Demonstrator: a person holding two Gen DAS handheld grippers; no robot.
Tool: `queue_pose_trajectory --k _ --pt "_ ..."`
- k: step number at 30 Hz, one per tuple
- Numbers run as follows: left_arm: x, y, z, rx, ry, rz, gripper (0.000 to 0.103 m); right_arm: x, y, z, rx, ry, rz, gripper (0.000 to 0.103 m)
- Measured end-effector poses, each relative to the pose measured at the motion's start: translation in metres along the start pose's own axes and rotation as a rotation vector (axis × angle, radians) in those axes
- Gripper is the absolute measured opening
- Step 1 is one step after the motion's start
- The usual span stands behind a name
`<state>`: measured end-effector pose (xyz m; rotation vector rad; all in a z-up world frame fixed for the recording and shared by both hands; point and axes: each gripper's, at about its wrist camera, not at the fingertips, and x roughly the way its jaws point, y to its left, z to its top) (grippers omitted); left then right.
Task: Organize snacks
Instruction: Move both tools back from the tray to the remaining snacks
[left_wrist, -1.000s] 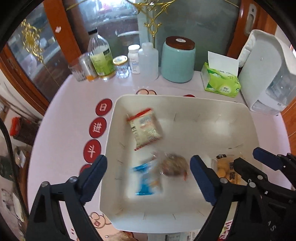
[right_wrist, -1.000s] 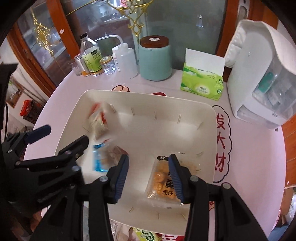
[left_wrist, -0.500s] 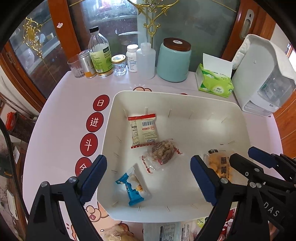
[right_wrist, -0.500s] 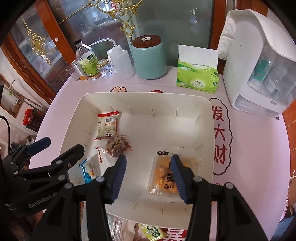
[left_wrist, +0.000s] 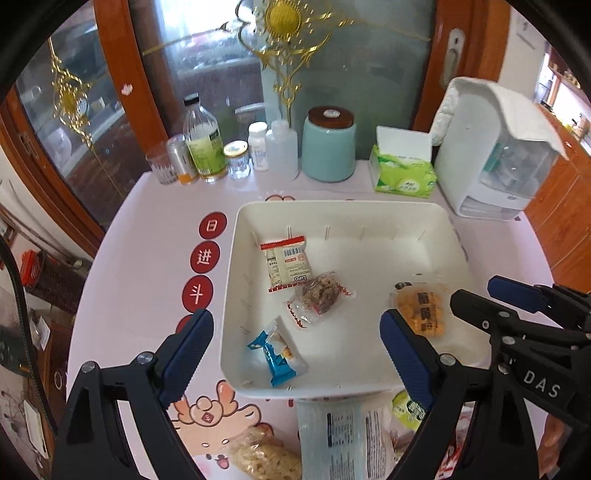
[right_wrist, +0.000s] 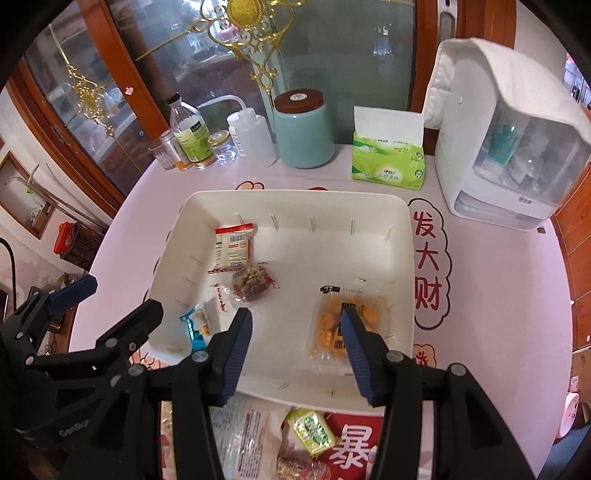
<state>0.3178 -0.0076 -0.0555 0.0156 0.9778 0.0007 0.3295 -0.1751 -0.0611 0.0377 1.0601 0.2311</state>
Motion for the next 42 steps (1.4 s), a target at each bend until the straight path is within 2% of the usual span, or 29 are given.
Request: queue_pose_trajectory --k 6,12,14,16,21,23,25,29,31,36,42 --pt "-0.042 0.01 -0.013 0.068 -0.052 -0.039 0.091 -0.043 0.014 -0.021 -0.014 -0.045 -0.014 0.051" --pt "-0.072 0.029 -0.04 0.12 -0.051 -0.107 0.091 -0.089 0.027 -0.058 0.011 -0.088 -0.034 0.051" --pt "-0.079 0.036 -0.052 0.143 -0.052 -0.122 0.091 -0.104 0.034 -0.074 0.019 -0.109 -0.046 0.053" --pt "-0.083 0.042 -0.067 0.167 -0.049 -0.139 0.091 -0.115 0.041 -0.091 0.029 -0.127 -0.059 0.059" --pt "-0.08 0.06 -0.104 0.207 -0.02 -0.173 0.091 -0.124 0.057 -0.126 0.052 -0.136 -0.069 0.065" --pt "-0.074 0.066 -0.116 0.219 -0.007 -0.173 0.091 -0.121 0.064 -0.14 0.049 -0.13 -0.078 0.066" --pt "-0.064 0.073 -0.128 0.213 0.025 -0.179 0.091 -0.114 0.07 -0.15 0.04 -0.114 -0.076 0.072" --pt "-0.042 0.089 -0.145 0.169 0.084 -0.185 0.091 -0.091 0.081 -0.167 0.04 -0.064 -0.046 0.077" --pt "-0.029 0.097 -0.152 0.14 0.106 -0.175 0.091 -0.075 0.083 -0.174 0.047 -0.045 -0.041 0.084" --pt "0.0 0.108 -0.164 0.072 0.131 -0.129 0.091 -0.029 0.087 -0.18 0.048 0.003 -0.048 0.099" --pt "0.035 0.117 -0.176 -0.051 0.158 -0.078 0.091 0.03 0.084 -0.179 0.053 0.078 -0.022 0.103"
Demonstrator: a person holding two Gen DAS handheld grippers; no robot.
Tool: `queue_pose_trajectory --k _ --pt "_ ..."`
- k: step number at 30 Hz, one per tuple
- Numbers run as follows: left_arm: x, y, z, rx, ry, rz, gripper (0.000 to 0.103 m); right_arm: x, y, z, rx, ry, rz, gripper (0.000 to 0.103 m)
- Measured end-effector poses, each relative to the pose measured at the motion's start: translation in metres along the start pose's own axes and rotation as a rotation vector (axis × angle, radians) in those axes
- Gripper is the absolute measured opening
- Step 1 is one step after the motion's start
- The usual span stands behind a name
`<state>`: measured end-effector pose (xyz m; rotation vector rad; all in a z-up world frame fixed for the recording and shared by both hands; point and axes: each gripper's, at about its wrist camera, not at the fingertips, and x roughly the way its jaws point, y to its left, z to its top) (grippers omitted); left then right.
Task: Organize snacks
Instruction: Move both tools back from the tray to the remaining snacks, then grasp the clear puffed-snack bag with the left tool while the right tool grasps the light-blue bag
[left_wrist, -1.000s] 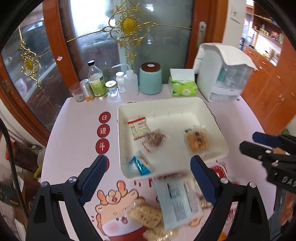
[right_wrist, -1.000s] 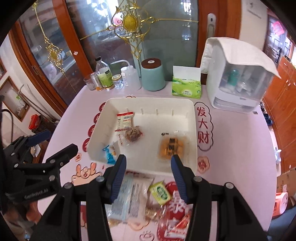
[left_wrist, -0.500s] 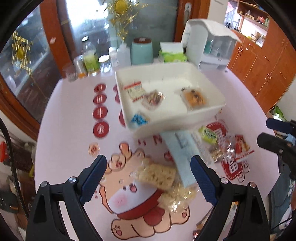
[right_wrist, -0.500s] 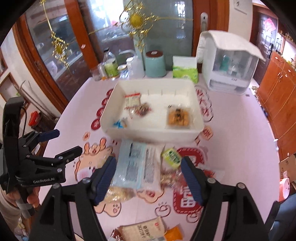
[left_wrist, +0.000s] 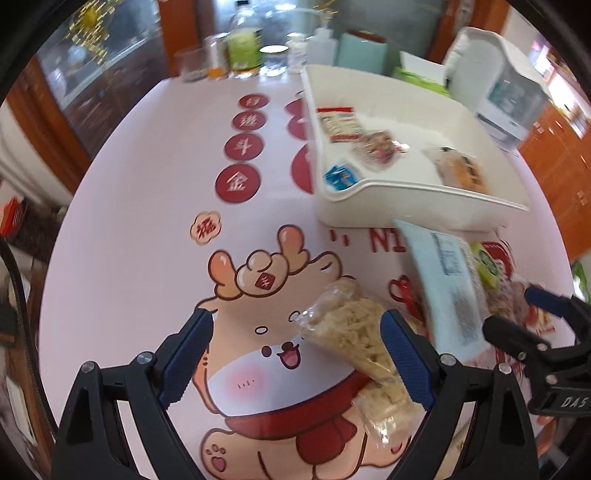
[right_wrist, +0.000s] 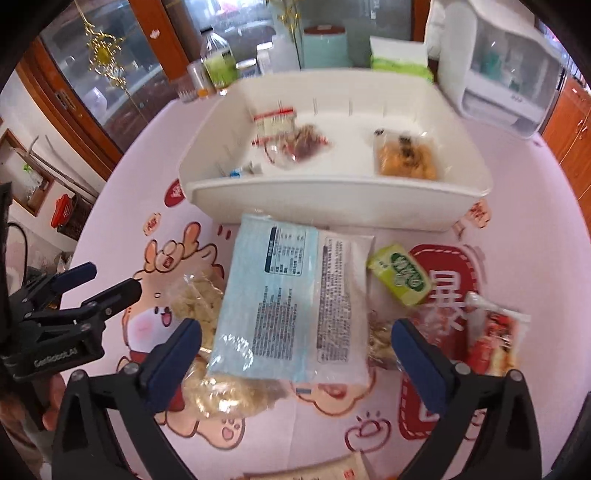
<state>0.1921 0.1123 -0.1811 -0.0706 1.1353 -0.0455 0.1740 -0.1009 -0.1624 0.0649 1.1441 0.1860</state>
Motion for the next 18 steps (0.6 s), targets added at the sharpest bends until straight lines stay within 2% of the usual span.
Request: queue_pose_trajectory --k 9,12,18 --pt "0.032 0.006 -0.001 -0.144 0.036 0.023 0.091 0.057 -0.004 0.006 0.003 0.089 -0.039 0.103" --pt "0.039 0.006 0.0 -0.173 0.047 0.027 0.091 0.07 -0.008 0.006 0.02 0.126 -0.017 0.103" --pt "0.052 -0.001 0.001 -0.224 0.075 0.016 0.091 0.08 -0.02 0.006 0.05 0.143 0.019 0.103"
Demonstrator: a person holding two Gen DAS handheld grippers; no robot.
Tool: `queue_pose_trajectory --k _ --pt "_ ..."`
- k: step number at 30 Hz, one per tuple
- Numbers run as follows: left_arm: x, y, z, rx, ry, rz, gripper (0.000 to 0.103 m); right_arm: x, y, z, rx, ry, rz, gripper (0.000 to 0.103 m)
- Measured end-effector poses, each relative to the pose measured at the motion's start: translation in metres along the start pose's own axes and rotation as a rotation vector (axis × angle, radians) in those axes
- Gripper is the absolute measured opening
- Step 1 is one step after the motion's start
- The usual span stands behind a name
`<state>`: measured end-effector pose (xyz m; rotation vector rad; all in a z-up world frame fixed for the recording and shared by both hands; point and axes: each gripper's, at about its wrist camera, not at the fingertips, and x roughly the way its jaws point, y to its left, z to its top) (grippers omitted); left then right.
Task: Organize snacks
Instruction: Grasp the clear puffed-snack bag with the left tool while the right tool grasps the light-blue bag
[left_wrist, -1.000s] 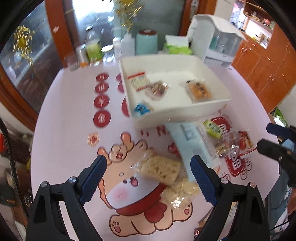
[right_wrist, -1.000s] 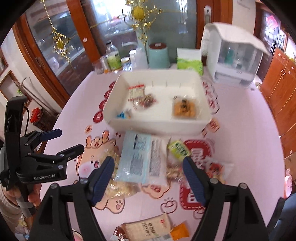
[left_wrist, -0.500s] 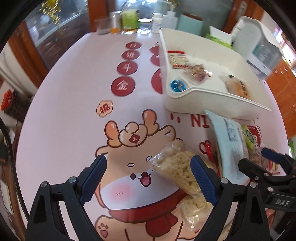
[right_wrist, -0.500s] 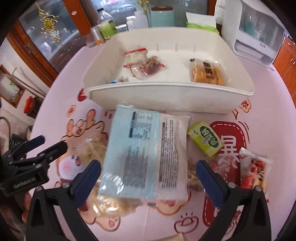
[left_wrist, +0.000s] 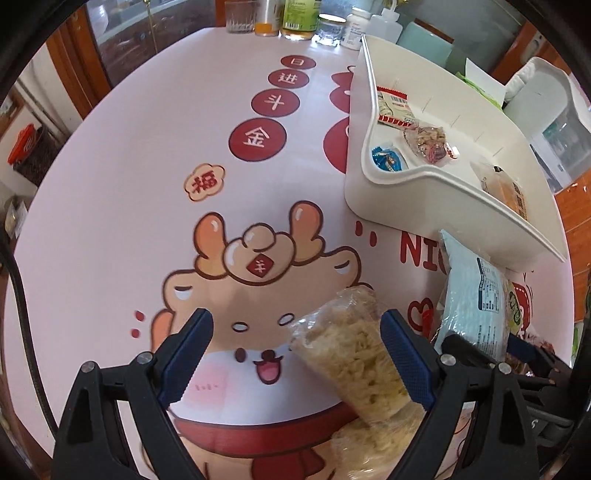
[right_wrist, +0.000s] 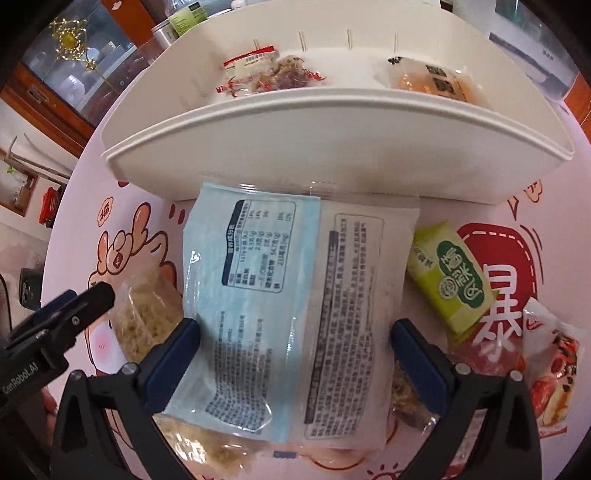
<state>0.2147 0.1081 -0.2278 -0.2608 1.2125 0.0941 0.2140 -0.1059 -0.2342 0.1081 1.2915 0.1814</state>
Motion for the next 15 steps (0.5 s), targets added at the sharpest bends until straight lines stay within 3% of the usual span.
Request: queue_pose_trajectory --k 6,9,15 --pt "0.01 -0.014 -0.002 -0.027 0.025 0.0 0.091 0.006 -0.009 -0.003 -0.021 0.051 0.027 0.1" --pt "0.016 -0.022 -0.004 -0.04 0.044 0.003 0.091 0.001 -0.015 -0.009 -0.058 0.05 0.031 0.093" --pt "0.023 -0.035 -0.014 -0.045 0.078 0.031 0.091 -0.005 -0.024 -0.015 -0.077 0.039 0.026 0.091"
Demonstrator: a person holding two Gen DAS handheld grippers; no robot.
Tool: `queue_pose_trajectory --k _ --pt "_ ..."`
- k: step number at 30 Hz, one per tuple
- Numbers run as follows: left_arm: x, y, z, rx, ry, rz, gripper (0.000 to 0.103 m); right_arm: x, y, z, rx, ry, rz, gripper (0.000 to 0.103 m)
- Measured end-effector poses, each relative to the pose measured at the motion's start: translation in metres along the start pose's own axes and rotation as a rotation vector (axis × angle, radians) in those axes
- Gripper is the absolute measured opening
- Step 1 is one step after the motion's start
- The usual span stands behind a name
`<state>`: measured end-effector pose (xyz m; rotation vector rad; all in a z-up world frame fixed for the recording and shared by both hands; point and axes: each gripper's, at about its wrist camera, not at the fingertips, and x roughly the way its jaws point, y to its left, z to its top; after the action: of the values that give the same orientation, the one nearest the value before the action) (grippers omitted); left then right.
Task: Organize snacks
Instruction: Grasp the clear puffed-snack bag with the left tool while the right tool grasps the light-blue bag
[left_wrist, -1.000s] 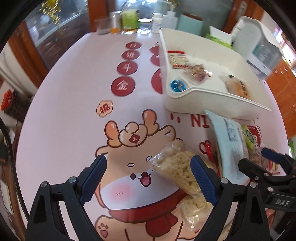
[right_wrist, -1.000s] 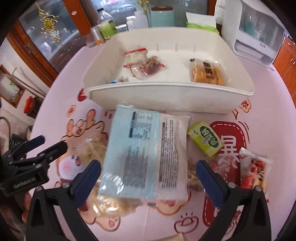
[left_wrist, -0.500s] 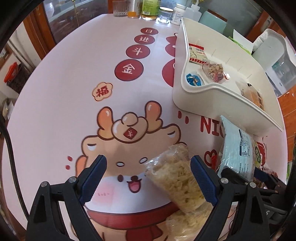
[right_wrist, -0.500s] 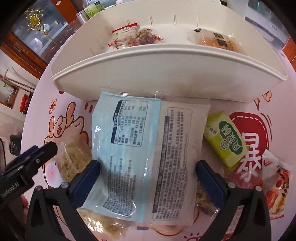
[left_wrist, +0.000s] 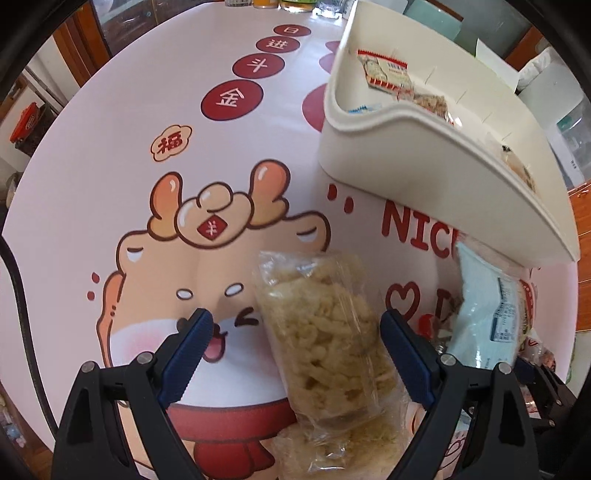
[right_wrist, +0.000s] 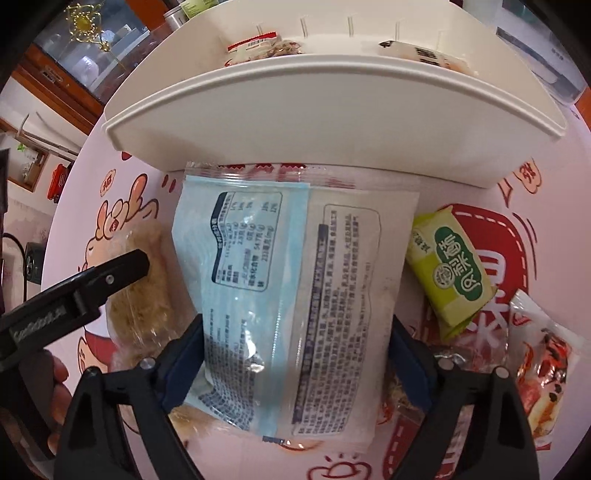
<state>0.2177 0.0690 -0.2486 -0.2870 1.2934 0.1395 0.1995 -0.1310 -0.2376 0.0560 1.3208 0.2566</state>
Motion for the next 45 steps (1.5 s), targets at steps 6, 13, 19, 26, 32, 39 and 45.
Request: queue_pose_trajectory --k 6,13,19,26,32,39,45 --pt "0.001 -0.011 -0.009 0.023 0.006 0.024 0.084 0.0 0.001 0.004 -0.014 -0.009 -0.004 0.09" --pt "-0.002 -0.026 -0.016 0.07 0.001 -0.008 0.057 0.004 0.006 0.007 -0.019 -0.02 -0.012 0.09" --pt "-0.019 -0.026 -0.03 0.114 -0.05 -0.008 0.055 0.0 0.006 0.002 -0.024 -0.036 -0.021 0.089" --pt "-0.059 -0.012 -0.04 0.155 -0.104 -0.031 0.054 -0.024 0.013 -0.007 -0.03 -0.083 0.001 0.089" --pt "-0.103 -0.006 -0.047 0.199 -0.124 -0.092 0.054 -0.062 0.023 -0.017 -0.037 -0.145 0.026 0.089" --pt "-0.154 -0.002 -0.051 0.258 -0.179 -0.135 0.054 -0.112 0.03 -0.03 -0.028 -0.227 0.031 0.089" --pt "-0.192 -0.008 -0.043 0.311 -0.225 -0.165 0.054 -0.159 0.037 -0.04 -0.02 -0.309 0.014 0.089"
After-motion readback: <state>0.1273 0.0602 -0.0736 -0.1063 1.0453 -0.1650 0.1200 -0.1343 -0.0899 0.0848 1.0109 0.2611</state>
